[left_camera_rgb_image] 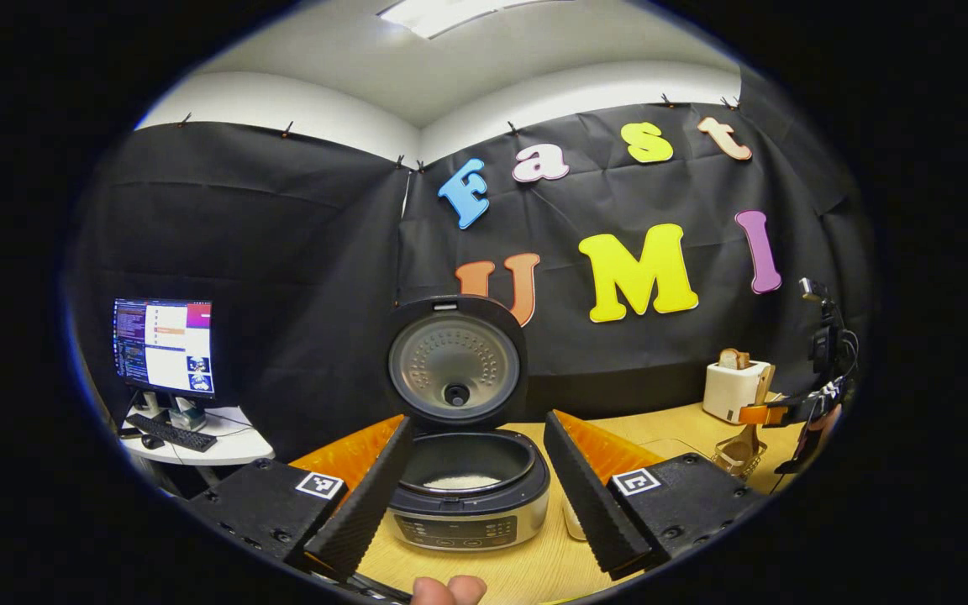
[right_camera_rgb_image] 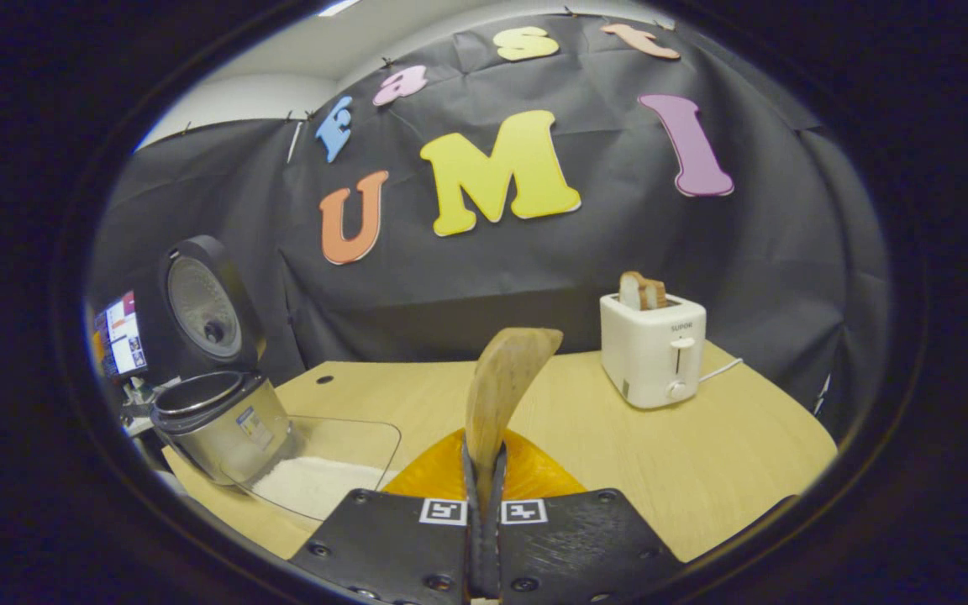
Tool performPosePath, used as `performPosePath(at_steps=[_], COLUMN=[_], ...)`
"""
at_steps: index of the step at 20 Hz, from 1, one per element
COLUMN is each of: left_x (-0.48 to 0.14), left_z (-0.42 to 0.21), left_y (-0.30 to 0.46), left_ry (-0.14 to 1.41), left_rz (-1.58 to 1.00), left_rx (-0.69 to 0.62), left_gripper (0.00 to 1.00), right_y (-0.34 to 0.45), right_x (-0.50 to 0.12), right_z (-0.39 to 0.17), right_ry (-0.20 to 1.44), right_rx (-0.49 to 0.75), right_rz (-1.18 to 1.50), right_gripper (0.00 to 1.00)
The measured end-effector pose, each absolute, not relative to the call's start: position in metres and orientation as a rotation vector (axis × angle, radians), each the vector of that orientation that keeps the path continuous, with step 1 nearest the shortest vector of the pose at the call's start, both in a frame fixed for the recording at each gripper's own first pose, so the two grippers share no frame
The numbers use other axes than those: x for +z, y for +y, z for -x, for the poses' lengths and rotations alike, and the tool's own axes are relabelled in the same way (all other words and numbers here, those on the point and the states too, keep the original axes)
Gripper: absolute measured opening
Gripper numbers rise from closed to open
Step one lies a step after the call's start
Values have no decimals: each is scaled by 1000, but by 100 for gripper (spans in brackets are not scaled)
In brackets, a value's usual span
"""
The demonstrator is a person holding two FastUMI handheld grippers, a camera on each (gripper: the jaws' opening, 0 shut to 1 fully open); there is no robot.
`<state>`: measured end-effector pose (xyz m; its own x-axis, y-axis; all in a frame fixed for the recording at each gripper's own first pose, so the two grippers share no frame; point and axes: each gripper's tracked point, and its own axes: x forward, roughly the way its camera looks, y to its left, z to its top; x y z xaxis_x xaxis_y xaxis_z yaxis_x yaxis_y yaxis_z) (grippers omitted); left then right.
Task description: Close the left gripper, press the button to open the rice cooker; take a wooden spoon from the chopstick holder with the right hand, scoop a spoonful of rice and pour it into the rice cooker, then put the wooden spoon back into the chopstick holder.
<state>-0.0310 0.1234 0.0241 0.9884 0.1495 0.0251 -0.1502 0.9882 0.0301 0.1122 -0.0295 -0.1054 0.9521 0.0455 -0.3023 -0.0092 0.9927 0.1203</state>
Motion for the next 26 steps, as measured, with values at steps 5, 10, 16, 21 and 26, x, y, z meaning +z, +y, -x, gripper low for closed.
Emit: performPosePath(at_steps=[5, 10, 16, 21, 26], left_x=[18, 12, 14, 13, 12], left_z=[33, 33, 35, 39, 41], left_y=[142, 141, 154, 164, 170], left_ry=[6, 29, 18, 21, 14], left_rz=[-62, -53, -62, -67, -55], left_rx=[160, 133, 145, 153, 150], left_gripper=[100, 100, 100, 99, 100], right_y=[-22, 22, 109, 132, 128], right_x=[-66, -12, -27, -87, -117], right_z=[-112, -118, -134, -141, -139], right_ry=[252, 176, 221, 341, 324], right_rx=[19, 80, 208, 196, 106], right_rz=[-71, -43, 1, 95, 315], right_gripper=[0, 1, 0, 0, 0])
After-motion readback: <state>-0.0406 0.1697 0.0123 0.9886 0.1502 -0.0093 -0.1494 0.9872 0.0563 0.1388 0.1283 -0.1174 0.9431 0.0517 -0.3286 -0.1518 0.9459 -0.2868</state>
